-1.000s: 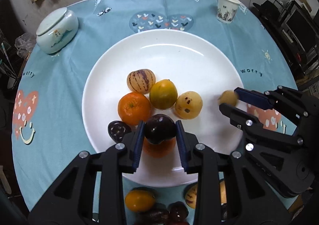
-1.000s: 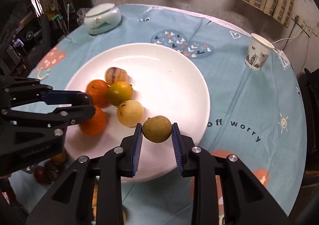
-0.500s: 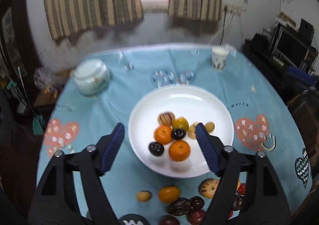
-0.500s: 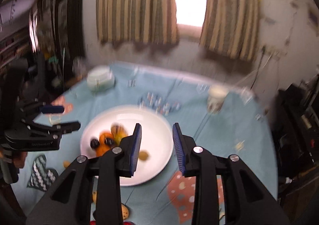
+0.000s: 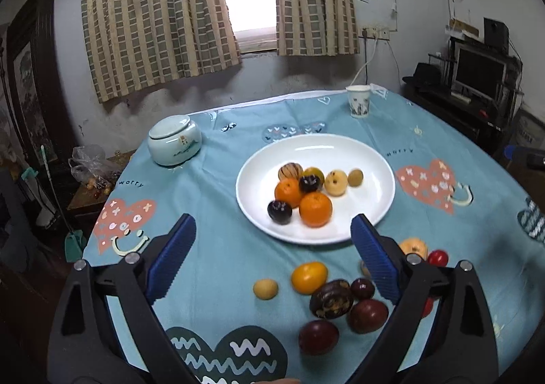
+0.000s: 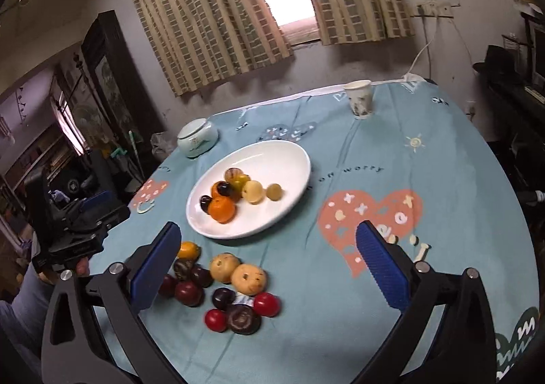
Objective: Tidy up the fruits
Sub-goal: 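Carry the plum and small brown fruit to the plate and release both, then grasp the large dark red plum with the left tool while the right tool grasps a red tomato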
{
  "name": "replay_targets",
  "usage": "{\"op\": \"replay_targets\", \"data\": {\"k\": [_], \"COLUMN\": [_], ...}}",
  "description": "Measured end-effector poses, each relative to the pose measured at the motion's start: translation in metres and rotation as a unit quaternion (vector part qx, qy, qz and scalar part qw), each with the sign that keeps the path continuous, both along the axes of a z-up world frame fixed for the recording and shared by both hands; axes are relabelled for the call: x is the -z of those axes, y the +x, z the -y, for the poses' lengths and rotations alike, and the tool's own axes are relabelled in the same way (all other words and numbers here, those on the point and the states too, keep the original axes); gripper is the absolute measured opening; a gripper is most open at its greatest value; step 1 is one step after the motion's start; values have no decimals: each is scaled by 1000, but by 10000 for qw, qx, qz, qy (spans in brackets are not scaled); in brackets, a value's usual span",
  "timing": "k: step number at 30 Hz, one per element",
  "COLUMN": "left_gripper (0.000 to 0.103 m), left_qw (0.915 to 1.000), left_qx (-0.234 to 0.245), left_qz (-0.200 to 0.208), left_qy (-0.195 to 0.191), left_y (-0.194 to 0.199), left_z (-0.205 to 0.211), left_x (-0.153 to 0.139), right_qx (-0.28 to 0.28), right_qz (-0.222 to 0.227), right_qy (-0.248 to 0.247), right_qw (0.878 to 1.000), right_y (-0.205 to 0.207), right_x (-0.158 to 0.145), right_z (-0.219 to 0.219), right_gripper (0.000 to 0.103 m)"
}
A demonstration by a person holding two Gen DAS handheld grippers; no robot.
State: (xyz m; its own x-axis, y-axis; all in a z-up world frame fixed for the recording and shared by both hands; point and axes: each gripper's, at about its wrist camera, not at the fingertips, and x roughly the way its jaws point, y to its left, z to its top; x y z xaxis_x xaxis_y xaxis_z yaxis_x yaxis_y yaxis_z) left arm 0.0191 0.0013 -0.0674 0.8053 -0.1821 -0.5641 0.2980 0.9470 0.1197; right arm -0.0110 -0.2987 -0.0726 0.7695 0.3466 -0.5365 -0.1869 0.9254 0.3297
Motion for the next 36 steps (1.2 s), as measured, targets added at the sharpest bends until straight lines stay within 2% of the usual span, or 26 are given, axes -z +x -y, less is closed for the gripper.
{"op": "replay_targets", "data": {"k": [3, 4, 6, 7, 10, 13, 17, 19, 22, 25, 28, 31, 32, 34, 36], "left_gripper": [94, 95, 96, 96, 96, 96, 96, 96, 96, 96, 96, 96, 96, 96, 96], "left_qw": [9998, 9998, 9997, 9996, 9989, 9990, 9966, 9960, 9949, 9938, 9931, 9927, 9926, 9921, 9921], "left_qx": [169, 189, 241, 283, 427, 417, 427, 430, 418, 524, 585, 578, 553, 528, 519], "left_qz": [-44, -14, 83, 78, 88, -136, -699, -724, -881, -941, -985, -1025, -1052, -1121, -1133], "left_qy": [21, 40, 30, -24, -152, 118, 115, 283, 258, 267, 258, 244, 231, 183, 162], "left_y": [-16, -23, -38, -45, -70, -92, -97, -92, -78, -71, -69, -63, -62, -59, -57], "left_z": [0, -1, -4, -7, -14, -15, -21, -20, -22, -25, -29, -28, -29, -30, -30], "left_x": [14, 16, 17, 17, 20, 39, 65, 74, 82, 83, 82, 83, 83, 84, 85], "right_qx": [-232, -468, -601, -599, -562, -518, -710, -835, -938, -866, -660, -502, -492, -602, -713], "right_qz": [-95, -229, -367, -261, 20, -194, -512, -487, -546, -634, -824, -1112, -1244, -1389, -1444], "right_qy": [-12, -12, -274, -572, -1360, -1846, -1633, -1652, -1785, -1917, -1578, -1070, -915, -777, -652], "right_qw": [9997, 9986, 9971, 9962, 9891, 9813, 9827, 9815, 9779, 9756, 9818, 9867, 9868, 9854, 9848], "right_y": [-12, -18, -25, -32, -51, -68, -81, -83, -68, -46, -25, -2, 7, 17, 22], "right_x": [14, 18, 24, 26, 34, 54, 80, 85, 89, 84, 81, 90, 95, 102, 105], "right_z": [-7, -11, -21, -28, -43, -55, -70, -81, -96, -91, -68, -53, -53, -57, -61], "right_gripper": [102, 102, 102, 101, 83, 68, 68, 68, 68, 68, 67, 59, 53, 43, 40]}}
